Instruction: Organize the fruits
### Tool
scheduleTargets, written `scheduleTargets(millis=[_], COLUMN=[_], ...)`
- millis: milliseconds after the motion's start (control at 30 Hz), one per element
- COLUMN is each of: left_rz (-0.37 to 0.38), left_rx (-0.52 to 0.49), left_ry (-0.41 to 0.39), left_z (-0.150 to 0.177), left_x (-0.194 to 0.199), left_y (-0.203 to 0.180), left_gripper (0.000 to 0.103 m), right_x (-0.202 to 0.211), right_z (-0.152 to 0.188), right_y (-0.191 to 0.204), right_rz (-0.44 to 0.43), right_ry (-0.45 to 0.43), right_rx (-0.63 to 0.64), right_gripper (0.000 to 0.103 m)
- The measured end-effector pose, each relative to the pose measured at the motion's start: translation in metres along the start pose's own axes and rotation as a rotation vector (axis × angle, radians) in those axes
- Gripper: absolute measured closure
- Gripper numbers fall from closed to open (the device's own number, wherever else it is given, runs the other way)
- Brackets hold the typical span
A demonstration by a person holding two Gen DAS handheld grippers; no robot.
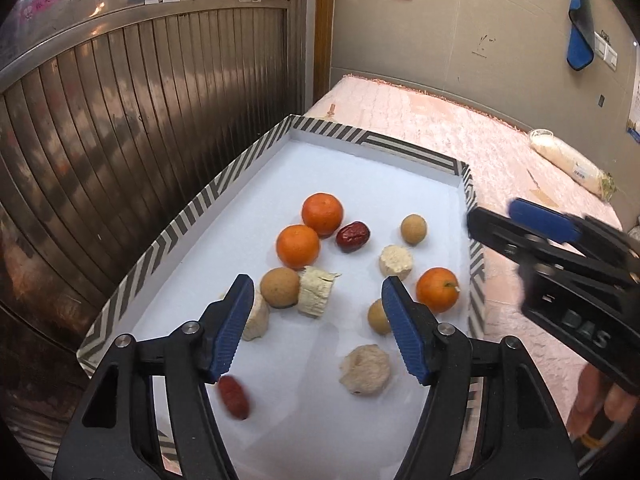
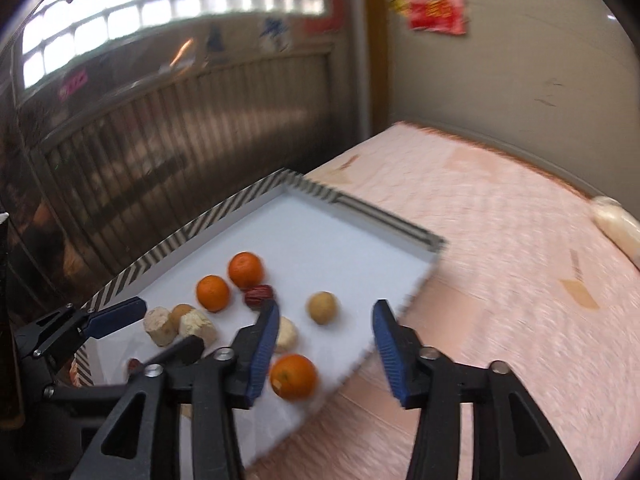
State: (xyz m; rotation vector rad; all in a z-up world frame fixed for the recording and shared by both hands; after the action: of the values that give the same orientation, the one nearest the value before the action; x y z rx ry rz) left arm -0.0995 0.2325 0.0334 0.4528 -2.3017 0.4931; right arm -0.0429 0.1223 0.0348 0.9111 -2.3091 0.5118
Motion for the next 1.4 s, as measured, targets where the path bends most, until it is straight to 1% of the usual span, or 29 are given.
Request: scheduleTargets(millis=[167, 300, 533, 633, 733, 800, 900, 967, 1233, 1333, 1400], left_rz=[-0.014, -0.004, 0.002, -0.01, -0.016, -0.018, -0.024, -0.031, -0.018, 0.001, -0.004], left_rx=[-0.014, -0.022, -0.025, -0.016, -0.002, -0.002, -0.009, -0.009, 0.014, 0.028, 0.026], left_ry=[-0.028, -0.038, -0.059, -0.071, -0.085, -0.099, -0.117, -0.124, -0.11, -0.101, -0.1], left_z=[0.004, 0.005, 0.013, 0.013, 0.013, 0.013, 0.013, 0.013, 0.01, 0.009, 0.009], left_x=[0.005, 0.012, 0.027, 0.031, 0.035, 0.038, 0.041, 0.042, 0.039, 0.038, 0.036], left_y=[-0.009, -0.013, -0.017, -0.015, -0.011, -0.01, -0.011, -0.01, -0.004, -0.002, -0.002], left_gripper=[0.036, 0.036, 0.036, 0.036, 0.036, 0.036, 0.036, 0.036, 0.036, 0.036, 0.036], right_x=[0.028, 0.042, 0.052, 0.057, 0.06, 0.061, 0.064, 0.064, 0.061, 0.06, 0.058], right_z=[0.017, 0.03, 0.039, 0.039, 0.041, 0.042, 0.042, 0.041, 0.04, 0.041, 0.042], right_y=[-0.009, -0.003, -0.001, -0.002, -0.003, -0.003, -0.003, -0.002, 0.002, 0.001, 0.0], right_rz=[0.052, 0.073, 0.075, 0.078, 0.083, 0.081, 0.08, 0.079, 0.084, 0.083, 0.085], right_ry=[-0.033, -0.054, -0.054, -0.066, -0.068, -0.071, -0.081, -0.085, -0.072, -0.067, -0.061], right_rx=[-0.059, -0.079, -0.075, -0.078, -0.08, -0.084, -0.088, -0.083, -0.058, -0.061, -0.062], right_gripper=[0.055, 0.054, 0.054, 0.053, 0.051, 0.045, 0.039, 0.038, 0.038, 0.037, 0.037])
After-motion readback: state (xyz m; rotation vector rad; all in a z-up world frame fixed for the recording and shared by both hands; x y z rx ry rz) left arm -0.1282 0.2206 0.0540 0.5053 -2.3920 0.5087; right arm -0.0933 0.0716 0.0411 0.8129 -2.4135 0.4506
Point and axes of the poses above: each gripper's, at about its wrist camera, not at the fingertips, and x roughly against the way its jaws point, y to its left, z to its underside, the point moved 3 cm from there along -x, roughly the way its jaws point, and after that the axes turned 15 degrees about x, right-handed, at the moved point
